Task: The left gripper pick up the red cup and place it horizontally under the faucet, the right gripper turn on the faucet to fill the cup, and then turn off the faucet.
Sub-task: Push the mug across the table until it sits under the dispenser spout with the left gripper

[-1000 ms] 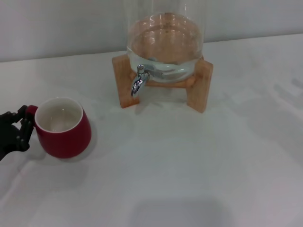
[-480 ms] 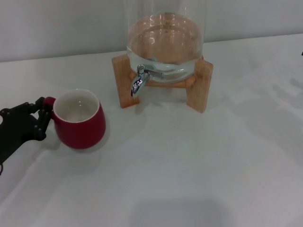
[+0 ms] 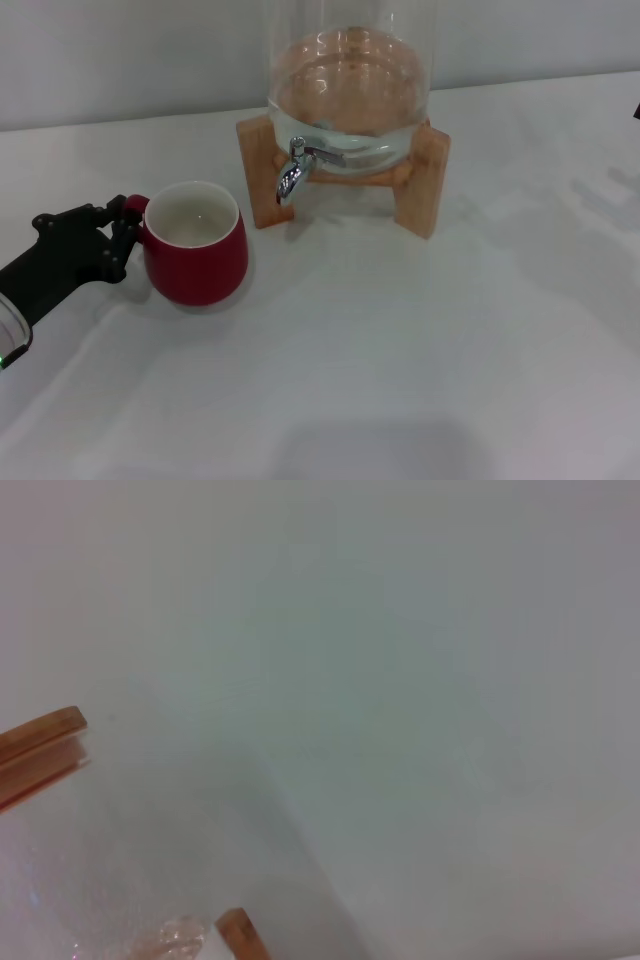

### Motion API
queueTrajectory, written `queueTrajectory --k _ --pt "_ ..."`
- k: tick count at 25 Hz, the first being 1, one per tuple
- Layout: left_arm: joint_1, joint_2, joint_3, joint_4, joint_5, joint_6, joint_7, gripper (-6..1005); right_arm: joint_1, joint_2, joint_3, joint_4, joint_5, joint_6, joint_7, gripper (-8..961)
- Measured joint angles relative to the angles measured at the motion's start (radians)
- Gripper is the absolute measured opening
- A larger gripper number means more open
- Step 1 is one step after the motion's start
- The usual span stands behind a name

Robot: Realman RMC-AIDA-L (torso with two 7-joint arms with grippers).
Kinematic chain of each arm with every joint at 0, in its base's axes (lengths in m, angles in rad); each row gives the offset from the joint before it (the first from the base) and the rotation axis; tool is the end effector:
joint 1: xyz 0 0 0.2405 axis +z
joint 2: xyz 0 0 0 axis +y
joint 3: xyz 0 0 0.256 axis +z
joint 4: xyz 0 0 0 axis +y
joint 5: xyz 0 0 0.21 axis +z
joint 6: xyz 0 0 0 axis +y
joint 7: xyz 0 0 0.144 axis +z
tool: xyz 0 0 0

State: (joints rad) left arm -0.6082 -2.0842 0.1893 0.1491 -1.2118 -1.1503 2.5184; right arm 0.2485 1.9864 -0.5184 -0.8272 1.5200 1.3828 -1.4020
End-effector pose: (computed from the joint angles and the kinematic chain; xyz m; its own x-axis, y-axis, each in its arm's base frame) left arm -0.2979 0.3534 -0.0442 0.8072 0.1270 0.5765 0.5109 -0.6397 -0.5743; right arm 0.3533 0.3029 0.1409 0.3801 -0.3236 -0.8665 -0.8952 -0.3642 -0.2567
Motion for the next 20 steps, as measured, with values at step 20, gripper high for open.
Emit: queueTrajectory --k 20 --pt "-0.070 0.000 0.057 -0.041 0.002 0.081 -0.024 132 0.002 0.000 0.000 -0.004 0.010 0.009 0.000 765"
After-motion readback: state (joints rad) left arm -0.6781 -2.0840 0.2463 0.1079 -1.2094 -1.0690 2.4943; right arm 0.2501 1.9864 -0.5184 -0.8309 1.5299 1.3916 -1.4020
